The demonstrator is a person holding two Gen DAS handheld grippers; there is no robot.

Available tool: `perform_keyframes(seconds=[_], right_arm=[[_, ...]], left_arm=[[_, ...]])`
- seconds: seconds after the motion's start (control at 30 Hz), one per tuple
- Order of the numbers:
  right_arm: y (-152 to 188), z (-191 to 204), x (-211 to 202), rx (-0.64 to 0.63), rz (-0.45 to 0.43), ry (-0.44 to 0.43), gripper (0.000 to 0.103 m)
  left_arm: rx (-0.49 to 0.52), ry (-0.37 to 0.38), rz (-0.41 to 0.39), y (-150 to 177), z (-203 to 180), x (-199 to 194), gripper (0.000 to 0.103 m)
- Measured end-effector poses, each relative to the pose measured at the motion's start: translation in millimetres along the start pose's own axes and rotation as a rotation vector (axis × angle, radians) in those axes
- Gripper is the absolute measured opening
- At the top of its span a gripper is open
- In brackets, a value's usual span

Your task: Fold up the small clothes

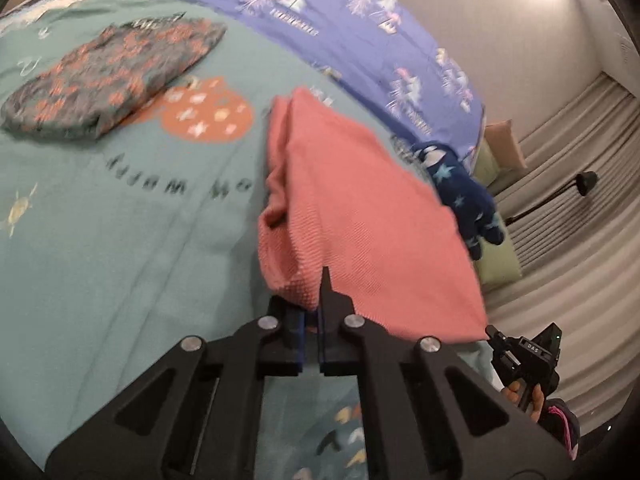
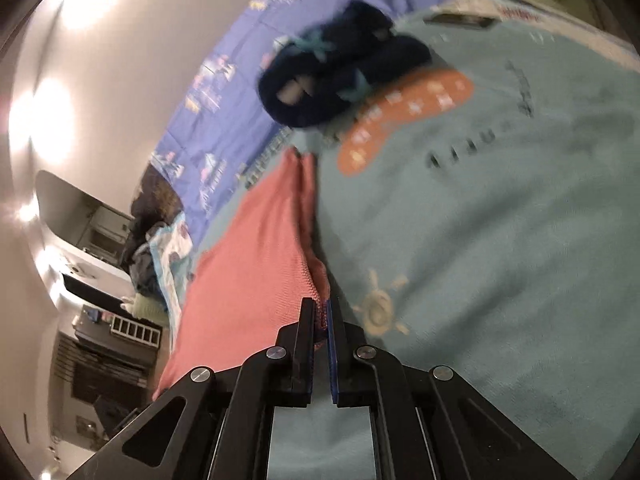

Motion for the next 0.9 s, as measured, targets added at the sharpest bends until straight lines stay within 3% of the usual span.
perform_keyframes(seconds=[0.13,0.2,0.23,0.27,0.3,0.4,0.43,0.47,0.5,0.53,0.57,0.67,0.73,0.9], right_arm=[[15,-12,-3,0.037,0.05,-0.037,0.013],[18,-11,-9,0.035,0.059,-0.073,0.024],[20,-8,-9,0.024,0.067,-0.092,0.028],[21,-5,-8,0.016,0.081,-0.113,0.039],[23,-1,-5,0.021,0.095,-0.146,0.051],[17,14,8,0.002,0.095,-0.155,0.056],[14,16,13,-0.008,0.092,-0.145,0.056],[11,19,20,-0.013,0.092,-0.133,0.056],[8,22,27,-0.025,0.099,-0.112,0.033],[6,23,32,-0.051,0.106,-0.077,0.004],[4,23,33,-0.068,0.104,-0.028,0.004],[1,32,11,-0.118,0.047,-0.008,0.004],[5,38,-11,-0.143,0.032,-0.014,0.004],[35,30,-59,-0.172,0.062,0.022,0.004]], left_arm=[[-0.035,-0.013,0.008,11,13,-2,0.016],[-0.027,-0.005,0.004,14,11,-8,0.026],[-0.021,0.003,0.006,16,8,-9,0.036],[-0.015,0.019,0.012,17,4,-8,0.044],[-0.013,0.024,0.014,17,2,-7,0.046],[-0.011,0.024,0.003,11,-3,4,0.047],[-0.004,0.02,-0.002,8,-4,8,0.035],[0.009,0.004,0.001,4,-4,14,0.004],[0.013,-0.004,0.013,2,-4,18,0.005],[0.004,-0.006,0.01,0,-4,20,0.005],[0.001,-0.006,0.002,-1,-6,17,0.005],[0.053,0.005,-0.033,-1,-21,-4,0.005],[0.066,0.033,-0.017,3,-31,-15,0.005],[0.187,0.015,0.028,41,-53,-56,0.005]])
Point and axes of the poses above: each gripper's, at about its wrist camera, not at the fingertips, and x roughly the way its jaws point, z to its left, y to its underside, the point moved 9 cm from there along x, roughly the way its jaws point, and after that the axes turned 3 degrees about y, right-handed, at the moved point
